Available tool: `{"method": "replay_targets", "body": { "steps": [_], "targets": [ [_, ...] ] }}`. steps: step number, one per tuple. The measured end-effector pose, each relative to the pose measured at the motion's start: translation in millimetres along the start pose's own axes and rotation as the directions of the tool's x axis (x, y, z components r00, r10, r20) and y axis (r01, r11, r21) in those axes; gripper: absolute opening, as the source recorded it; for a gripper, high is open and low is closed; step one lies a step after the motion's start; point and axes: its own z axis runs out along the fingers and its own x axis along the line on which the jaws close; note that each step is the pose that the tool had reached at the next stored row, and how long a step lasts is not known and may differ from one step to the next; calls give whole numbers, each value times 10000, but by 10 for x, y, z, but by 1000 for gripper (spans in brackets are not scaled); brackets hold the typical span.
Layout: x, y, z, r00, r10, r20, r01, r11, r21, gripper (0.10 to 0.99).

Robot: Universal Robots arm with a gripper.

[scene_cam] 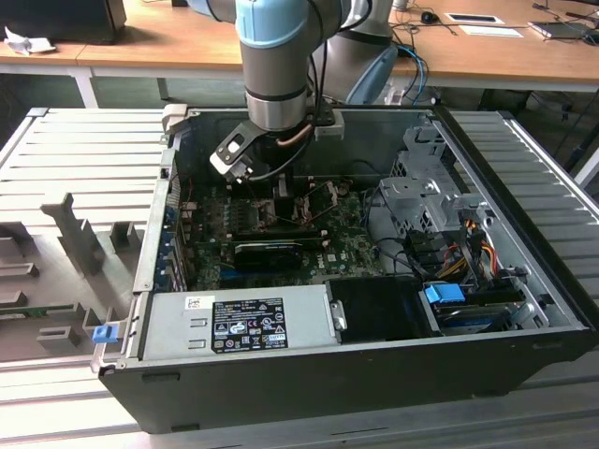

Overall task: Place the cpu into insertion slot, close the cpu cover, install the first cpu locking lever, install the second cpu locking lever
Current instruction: 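Place the cpu into insertion slot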

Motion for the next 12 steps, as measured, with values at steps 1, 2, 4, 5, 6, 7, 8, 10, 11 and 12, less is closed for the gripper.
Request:
{"method": "replay_targets", "body": {
  "steps": [1, 2, 4, 5, 6, 7, 8, 10, 11, 12],
  "targets": [
    [0, -1, 6, 10000, 3, 2, -3, 10000, 0, 525],
    [0, -2, 14, 10000, 4, 1, -4, 10000, 0, 525],
    [0, -3, 16, 10000, 3, 5, -3, 10000, 2, 525],
    [0, -3, 17, 10000, 4, 3, -4, 10000, 2, 525],
    [0, -2, 18, 10000, 4, 2, -4, 10000, 1, 525],
    [0, -3, 18, 10000, 4, 3, -4, 10000, 1, 525],
    [0, -3, 19, 10000, 4, 2, -4, 10000, 1, 525],
    [1, -3, 20, 10000, 4, 1, -4, 10000, 1, 600],
    [1, -3, 20, 10000, 4, 1, -4, 10000, 1, 600],
    [8, -3, 21, 10000, 7, -6, -7, 10000, -2, 663]
  ]
}}
